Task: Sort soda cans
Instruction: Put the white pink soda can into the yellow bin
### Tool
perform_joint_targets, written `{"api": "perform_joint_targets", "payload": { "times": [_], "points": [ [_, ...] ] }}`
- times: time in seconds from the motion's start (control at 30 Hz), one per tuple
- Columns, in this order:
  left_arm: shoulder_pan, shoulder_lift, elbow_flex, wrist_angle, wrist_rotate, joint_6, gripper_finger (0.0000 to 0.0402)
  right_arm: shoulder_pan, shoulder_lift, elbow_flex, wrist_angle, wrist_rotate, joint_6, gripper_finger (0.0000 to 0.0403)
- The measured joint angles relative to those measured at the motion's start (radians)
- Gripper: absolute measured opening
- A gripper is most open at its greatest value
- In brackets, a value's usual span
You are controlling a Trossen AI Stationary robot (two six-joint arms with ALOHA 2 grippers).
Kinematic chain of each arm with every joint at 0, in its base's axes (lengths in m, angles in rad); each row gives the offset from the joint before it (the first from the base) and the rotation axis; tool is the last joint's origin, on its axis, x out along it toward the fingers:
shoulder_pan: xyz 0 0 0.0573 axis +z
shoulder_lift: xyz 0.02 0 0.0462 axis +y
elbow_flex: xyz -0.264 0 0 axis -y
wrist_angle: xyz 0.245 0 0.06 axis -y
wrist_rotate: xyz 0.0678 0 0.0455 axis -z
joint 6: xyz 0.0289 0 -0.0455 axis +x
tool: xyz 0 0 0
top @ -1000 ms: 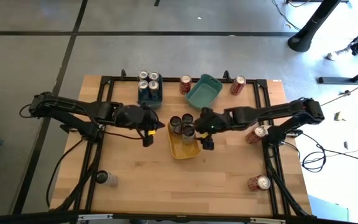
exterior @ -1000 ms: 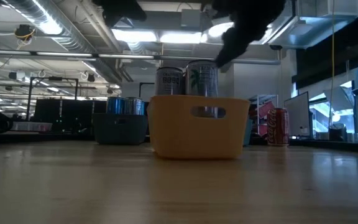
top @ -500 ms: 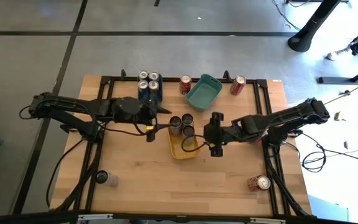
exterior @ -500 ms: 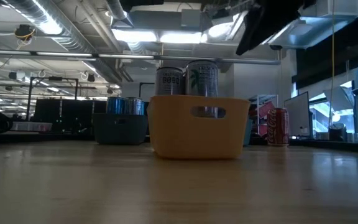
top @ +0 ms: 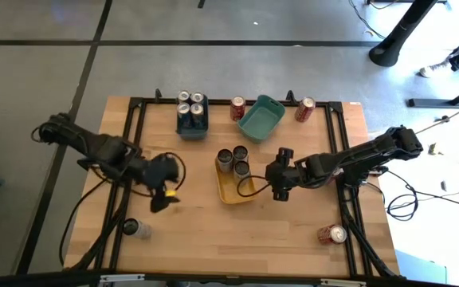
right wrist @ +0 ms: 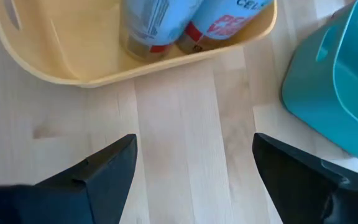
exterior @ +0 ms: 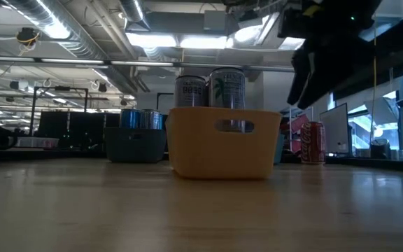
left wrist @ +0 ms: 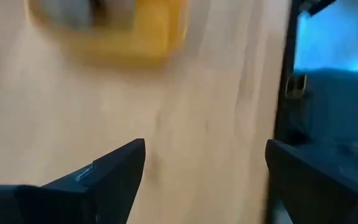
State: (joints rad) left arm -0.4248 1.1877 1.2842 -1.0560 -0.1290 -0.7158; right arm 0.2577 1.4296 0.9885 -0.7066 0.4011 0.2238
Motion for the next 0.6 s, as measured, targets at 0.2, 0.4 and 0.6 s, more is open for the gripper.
{"api": "perform_joint_targets", "payload": {
  "times": [0.2,0.4,0.6],
  "points": [
    [-0.154,0.009,-0.001,-0.114,0.045,-0.426,0.0319,-0.003,0.000,-0.001,0.023,0.000,-0.008,0.0319],
    [-0.312,0.020,-0.001,-0.150,0.084,-0.827,0.0319,-0.003,0.000,-0.001,0.054,-0.017,-0.019,0.0319],
    [-0.448,0.068,-0.001,-0.242,0.087,-1.088,0.0319,-0.003,0.000,-0.001,0.055,-0.054,-0.020,0.0319]
  ]
}}
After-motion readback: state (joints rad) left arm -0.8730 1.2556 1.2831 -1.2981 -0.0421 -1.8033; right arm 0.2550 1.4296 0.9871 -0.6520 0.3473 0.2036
